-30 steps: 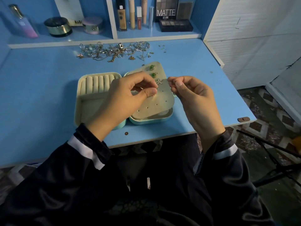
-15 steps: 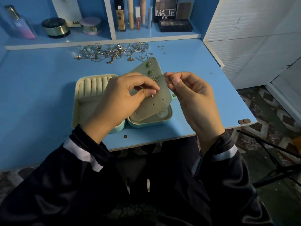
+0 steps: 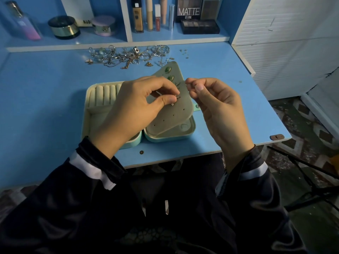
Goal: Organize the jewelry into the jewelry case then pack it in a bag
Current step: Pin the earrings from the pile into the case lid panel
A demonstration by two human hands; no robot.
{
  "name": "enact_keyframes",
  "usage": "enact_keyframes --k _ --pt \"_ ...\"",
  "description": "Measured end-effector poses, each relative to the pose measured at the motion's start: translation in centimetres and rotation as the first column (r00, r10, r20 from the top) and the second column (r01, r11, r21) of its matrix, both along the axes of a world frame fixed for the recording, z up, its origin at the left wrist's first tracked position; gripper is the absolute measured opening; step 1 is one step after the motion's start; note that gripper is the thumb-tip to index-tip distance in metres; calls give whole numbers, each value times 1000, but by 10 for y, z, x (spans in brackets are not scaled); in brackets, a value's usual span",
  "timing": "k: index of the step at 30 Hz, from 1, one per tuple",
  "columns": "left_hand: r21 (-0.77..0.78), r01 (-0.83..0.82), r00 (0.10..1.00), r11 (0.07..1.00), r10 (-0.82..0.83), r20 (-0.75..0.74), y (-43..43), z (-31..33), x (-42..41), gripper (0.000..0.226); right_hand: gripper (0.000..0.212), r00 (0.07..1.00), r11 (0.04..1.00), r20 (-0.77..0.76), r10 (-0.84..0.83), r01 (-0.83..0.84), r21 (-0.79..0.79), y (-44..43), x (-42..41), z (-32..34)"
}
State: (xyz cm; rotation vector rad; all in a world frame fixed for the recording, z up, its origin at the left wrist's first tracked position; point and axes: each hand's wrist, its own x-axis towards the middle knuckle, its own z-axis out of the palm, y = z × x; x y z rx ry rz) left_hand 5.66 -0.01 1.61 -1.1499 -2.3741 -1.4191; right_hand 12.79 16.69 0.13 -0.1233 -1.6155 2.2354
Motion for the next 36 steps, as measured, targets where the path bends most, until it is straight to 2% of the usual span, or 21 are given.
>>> enact_keyframes --k 7,11,15,26,33,36 --pt "56 -34 998 998 31 51 4 -5 5 9 14 1000 1000 -21 6 -7 -17 -1 0 -1" --pt "52 -93 994 994 95 -45 6 -10 10 7 14 1000 1000 -22 5 -5 -14 -2 0 0" --pt "65 -125 989 990 129 -76 5 -14 15 8 14 1000 1000 -24 7 -8 -30 -3 0 0" --pt "68 -96 994 993 99 -40 -3 -18 20 11 14 1000 999 -9 -8 7 -43 -7 4 3" --pt "56 -115 974 992 123 -191 -5 -20 25 16 11 1000 991 -25 2 -6 -134 -12 6 4" --pt "63 -106 976 992 116 -182 -7 -20 28 21 11 1000 986 -30 6 -11 -167 -14 5 5"
